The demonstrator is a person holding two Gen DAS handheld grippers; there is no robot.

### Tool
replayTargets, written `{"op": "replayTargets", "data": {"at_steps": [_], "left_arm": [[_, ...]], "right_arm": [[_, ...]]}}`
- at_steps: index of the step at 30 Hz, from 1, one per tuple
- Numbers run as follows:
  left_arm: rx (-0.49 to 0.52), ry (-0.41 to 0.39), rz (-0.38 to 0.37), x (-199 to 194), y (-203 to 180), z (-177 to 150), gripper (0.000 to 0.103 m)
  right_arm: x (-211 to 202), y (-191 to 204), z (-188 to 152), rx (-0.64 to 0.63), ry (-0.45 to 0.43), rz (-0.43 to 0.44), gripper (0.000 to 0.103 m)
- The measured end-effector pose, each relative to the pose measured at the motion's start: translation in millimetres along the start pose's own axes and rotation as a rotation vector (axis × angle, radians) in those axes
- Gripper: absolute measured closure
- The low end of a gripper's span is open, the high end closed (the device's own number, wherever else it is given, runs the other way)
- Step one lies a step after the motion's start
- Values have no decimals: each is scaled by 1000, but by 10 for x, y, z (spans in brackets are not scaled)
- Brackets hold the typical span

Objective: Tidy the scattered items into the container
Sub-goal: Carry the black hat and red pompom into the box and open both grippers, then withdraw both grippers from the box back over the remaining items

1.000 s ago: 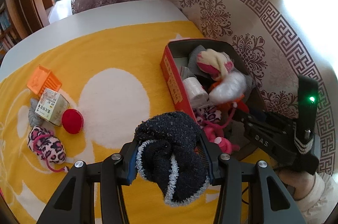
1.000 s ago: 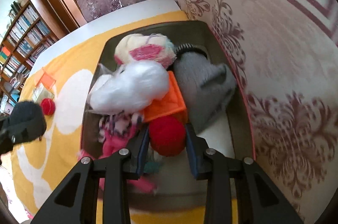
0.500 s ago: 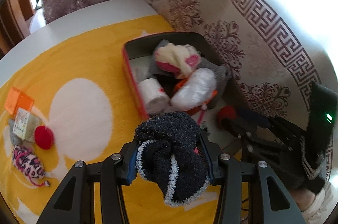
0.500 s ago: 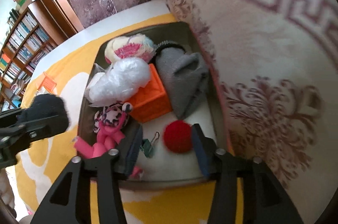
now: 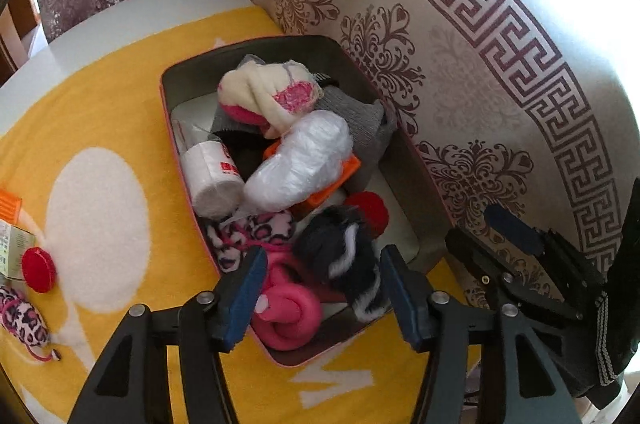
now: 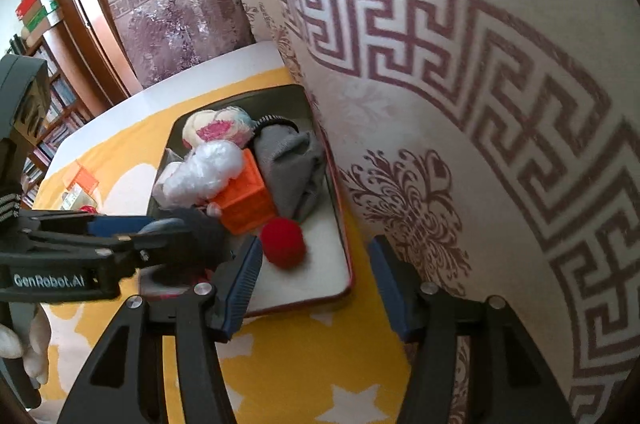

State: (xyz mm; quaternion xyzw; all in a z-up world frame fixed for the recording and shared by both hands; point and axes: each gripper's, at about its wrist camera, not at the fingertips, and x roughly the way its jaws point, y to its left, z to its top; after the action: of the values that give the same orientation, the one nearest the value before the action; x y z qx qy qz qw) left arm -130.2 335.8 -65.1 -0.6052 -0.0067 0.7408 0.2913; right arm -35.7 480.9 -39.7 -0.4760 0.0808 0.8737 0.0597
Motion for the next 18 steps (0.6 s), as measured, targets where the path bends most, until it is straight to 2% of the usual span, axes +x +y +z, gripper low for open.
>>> {"op": "replayTargets", "data": {"at_steps": [1, 2, 12, 18], "left_arm": [[-6, -5, 1, -19, 16, 2, 35], [-12, -11, 5, -37, 29, 3, 33], [-53, -35, 38, -204, 231, -115, 33], [-128, -69, 81, -381, 548, -276, 33]], "right_arm": [[-8, -12, -20, 1, 2, 2, 43], [-1, -10, -19, 2, 3, 4, 43], [24, 234, 5, -31, -4, 44, 43], [53, 520, 21, -71, -3, 81, 43]]}}
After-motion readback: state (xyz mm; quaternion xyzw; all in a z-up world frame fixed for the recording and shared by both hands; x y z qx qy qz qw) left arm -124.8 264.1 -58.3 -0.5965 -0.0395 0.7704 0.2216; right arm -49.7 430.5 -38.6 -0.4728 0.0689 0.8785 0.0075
